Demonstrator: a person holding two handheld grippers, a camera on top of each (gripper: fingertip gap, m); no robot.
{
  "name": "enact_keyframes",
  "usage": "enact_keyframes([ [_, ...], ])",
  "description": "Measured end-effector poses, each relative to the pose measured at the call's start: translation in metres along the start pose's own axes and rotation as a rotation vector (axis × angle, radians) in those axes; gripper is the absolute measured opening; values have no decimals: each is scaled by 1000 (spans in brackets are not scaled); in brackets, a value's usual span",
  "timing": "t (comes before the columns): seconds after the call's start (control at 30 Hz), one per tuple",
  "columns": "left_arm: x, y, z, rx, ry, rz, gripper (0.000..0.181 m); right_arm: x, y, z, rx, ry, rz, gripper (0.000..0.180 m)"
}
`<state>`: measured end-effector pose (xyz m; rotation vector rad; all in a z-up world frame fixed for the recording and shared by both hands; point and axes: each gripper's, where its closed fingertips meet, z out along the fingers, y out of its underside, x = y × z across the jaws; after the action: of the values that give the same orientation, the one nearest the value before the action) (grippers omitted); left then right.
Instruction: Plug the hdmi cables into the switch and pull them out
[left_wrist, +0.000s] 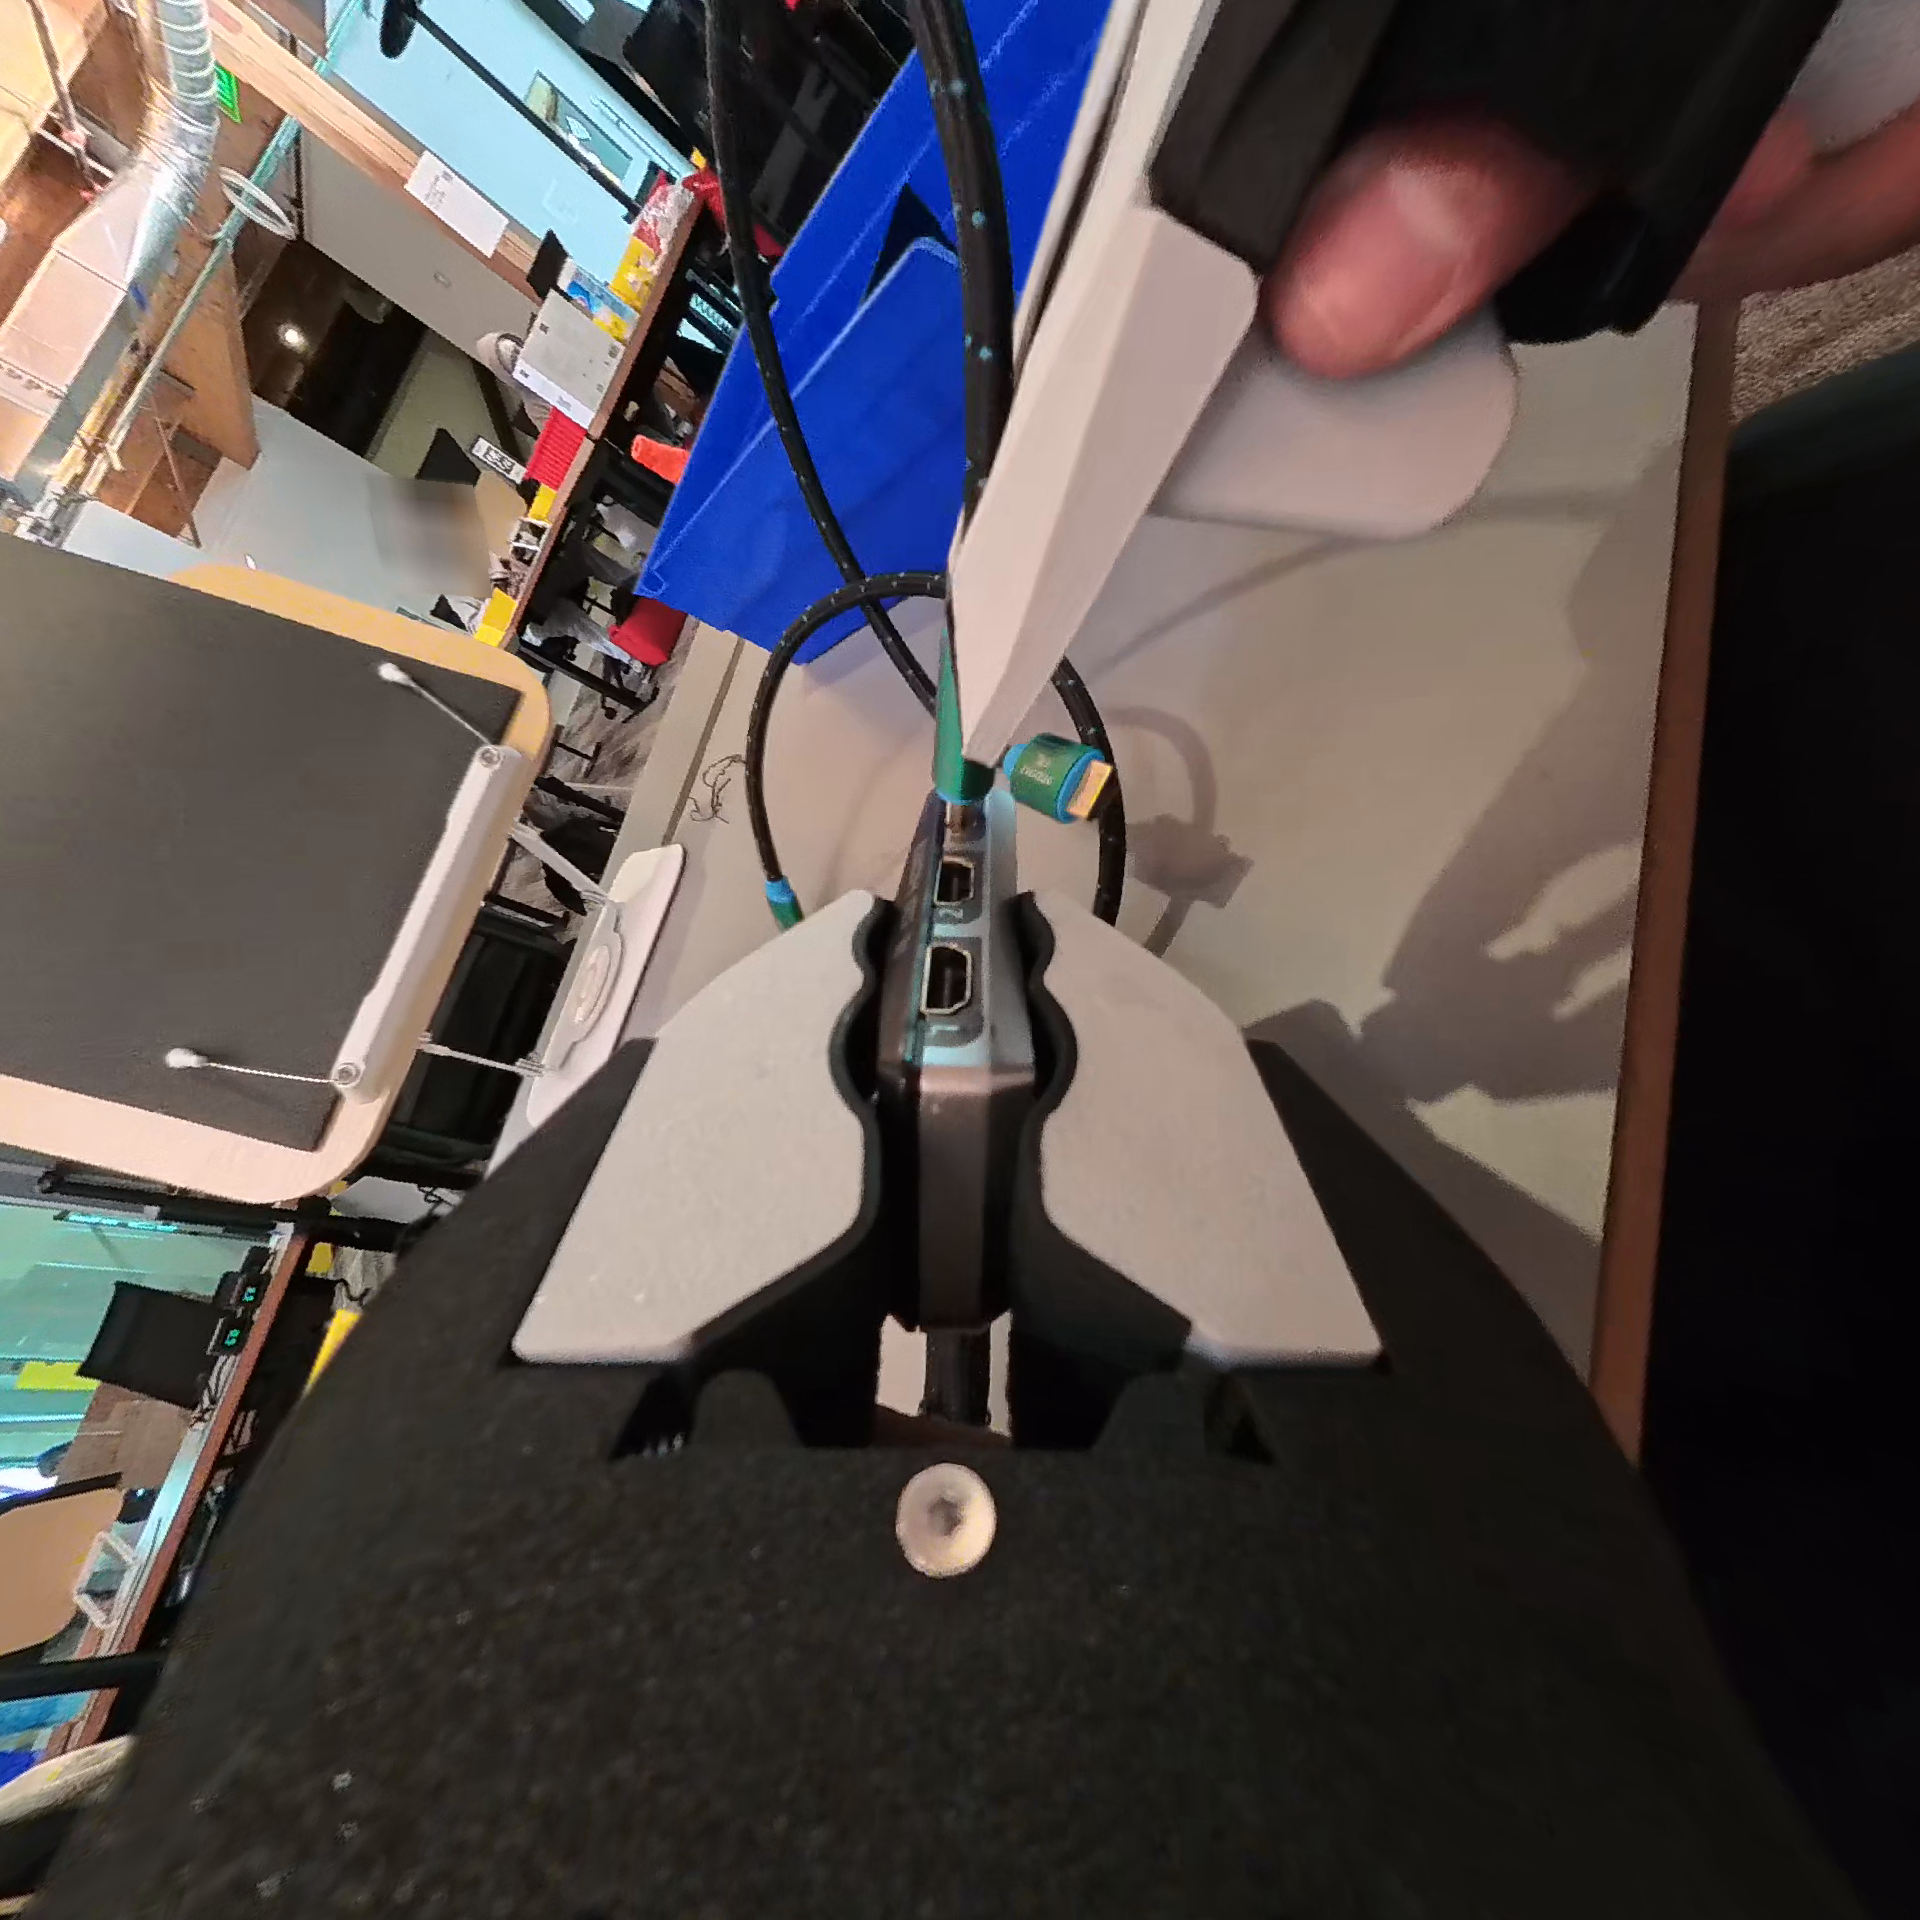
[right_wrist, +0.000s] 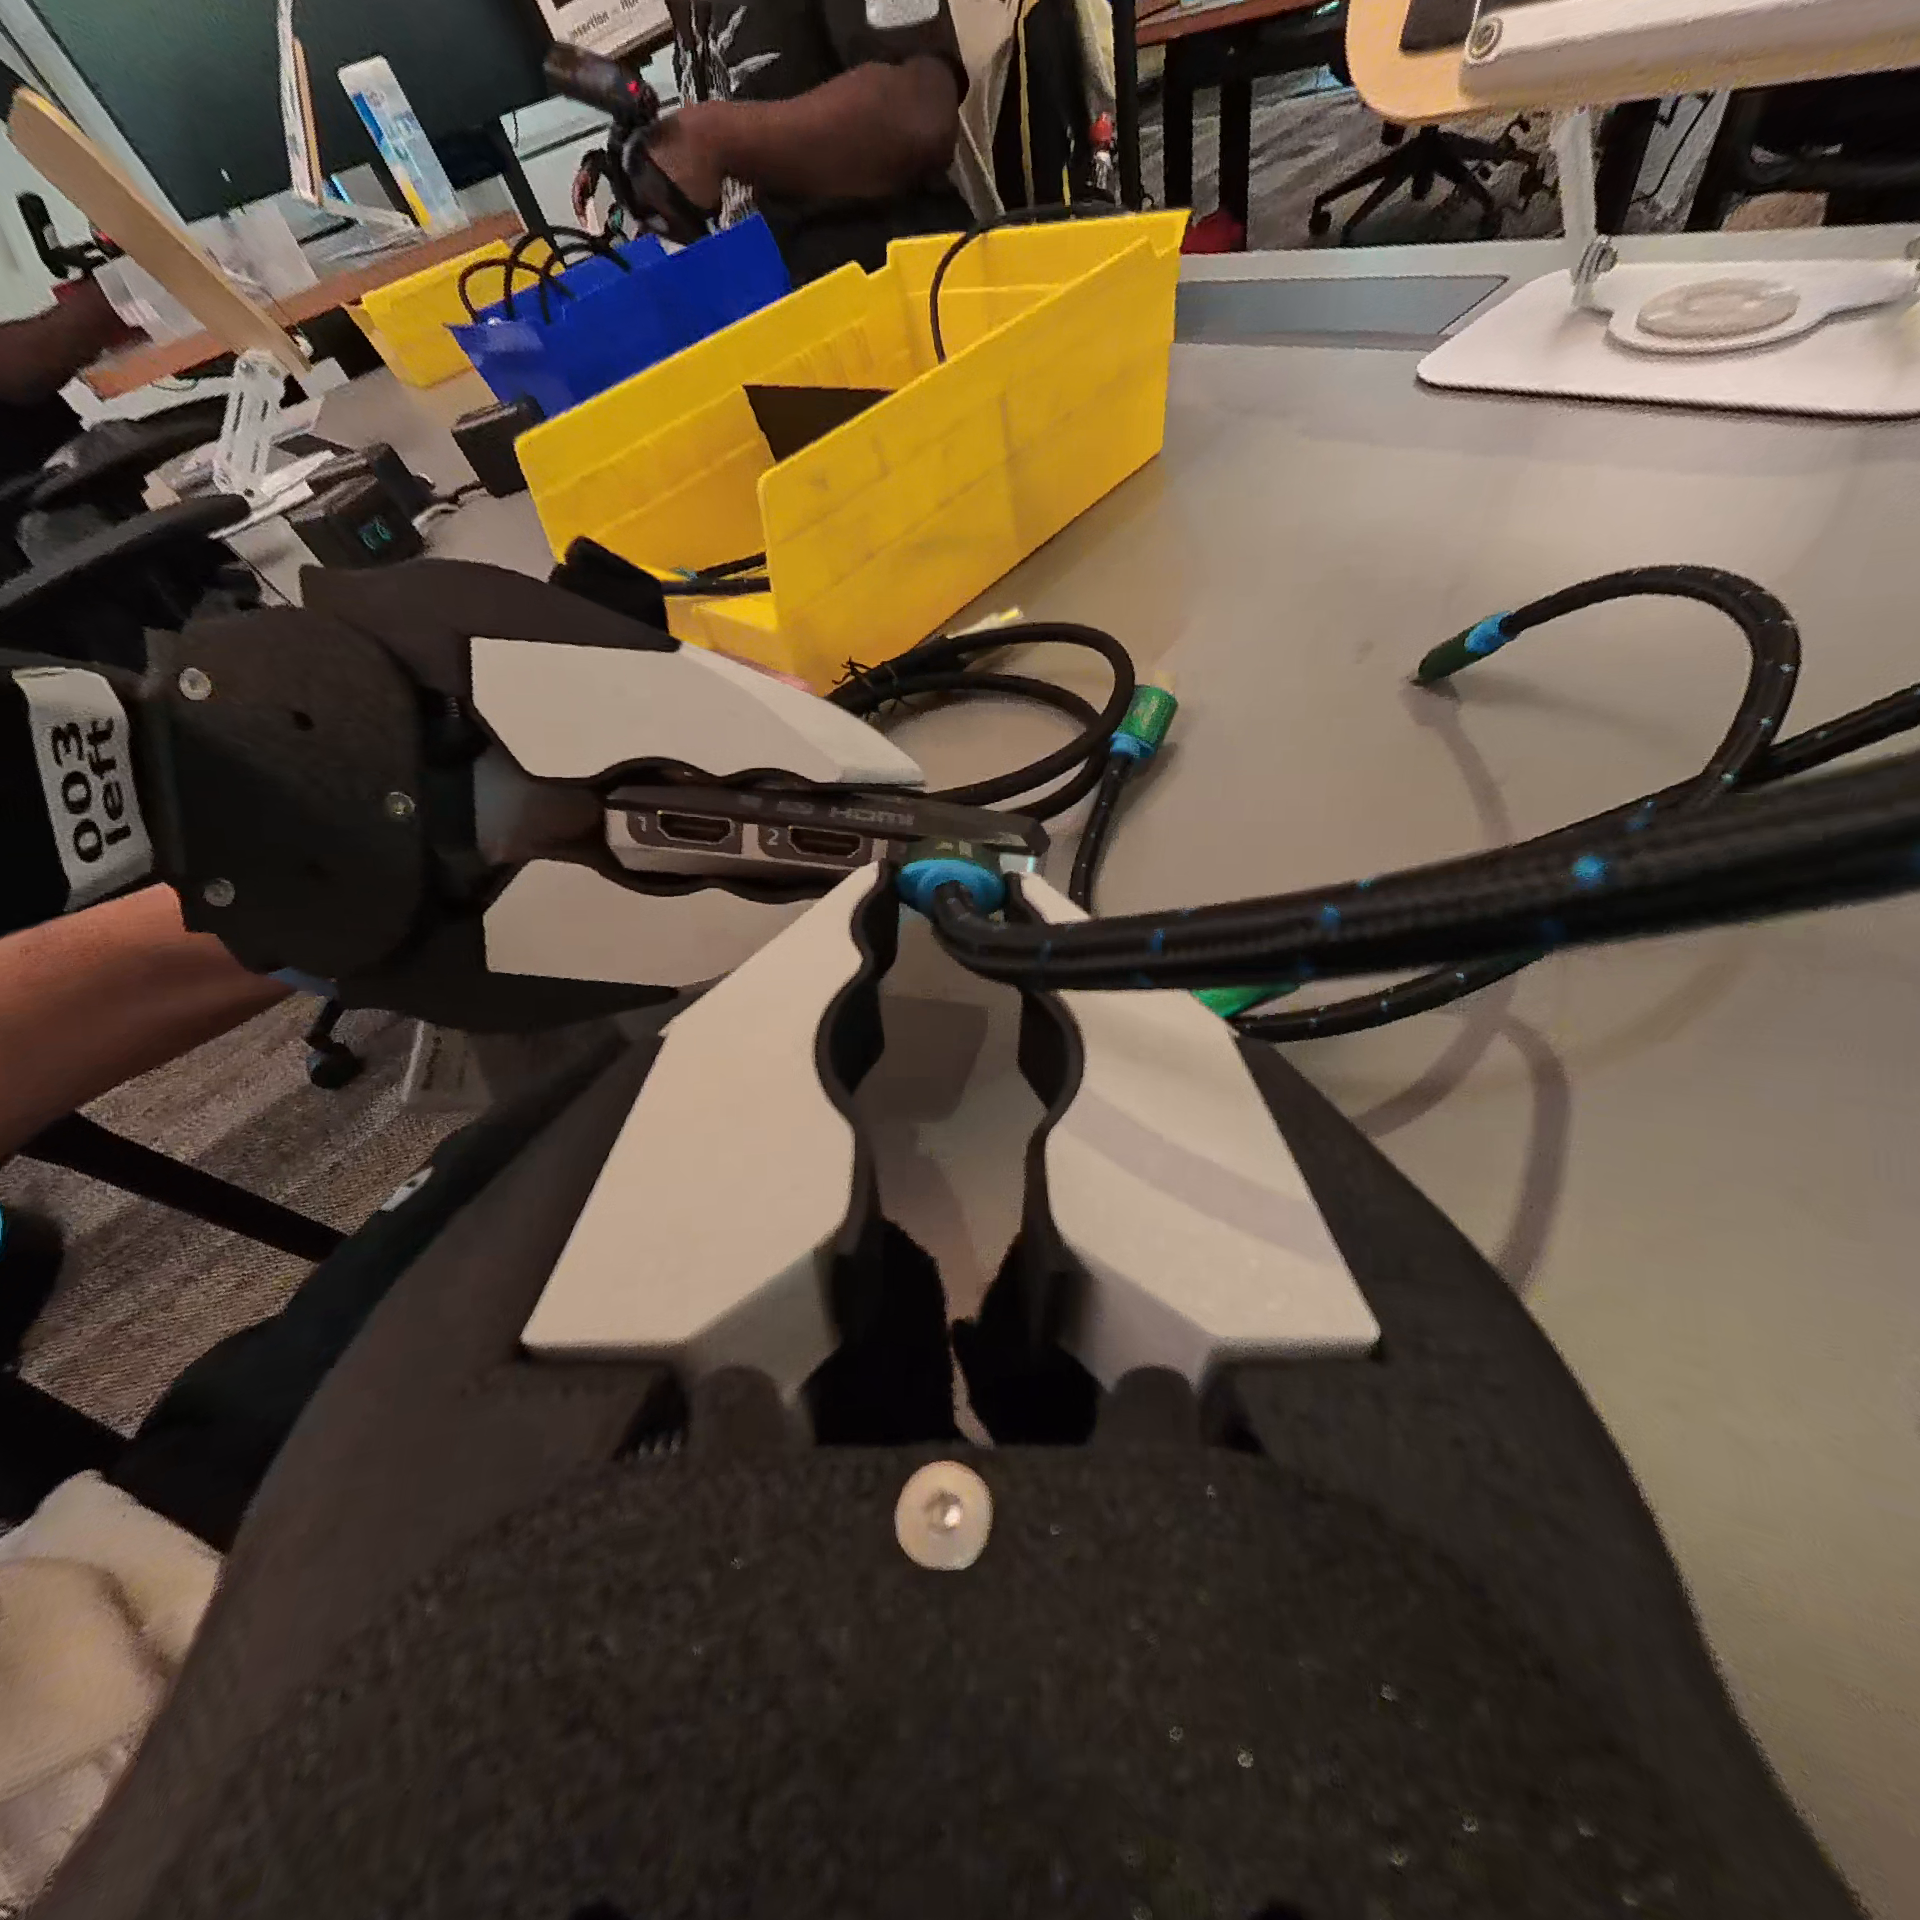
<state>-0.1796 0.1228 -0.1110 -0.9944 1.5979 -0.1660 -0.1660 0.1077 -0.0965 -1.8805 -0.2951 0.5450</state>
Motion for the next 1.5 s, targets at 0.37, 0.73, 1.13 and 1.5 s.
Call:
enact_keyframes([
  [0.37,0,-4,4,-3,-17,27,21,5,-1,3,21,-55,78,20],
  [0.73,-28,4,0,30,-113,-115,22,8,-15,-15,106,-103,26,28],
  [1.13,-52,6,-9,102,-172,-314,22,65,-5,36,-82,-29,150,51],
  [1.5,-62,25,-13,24,-238,-333,23,69,5,32,-144,7,231,5],
])
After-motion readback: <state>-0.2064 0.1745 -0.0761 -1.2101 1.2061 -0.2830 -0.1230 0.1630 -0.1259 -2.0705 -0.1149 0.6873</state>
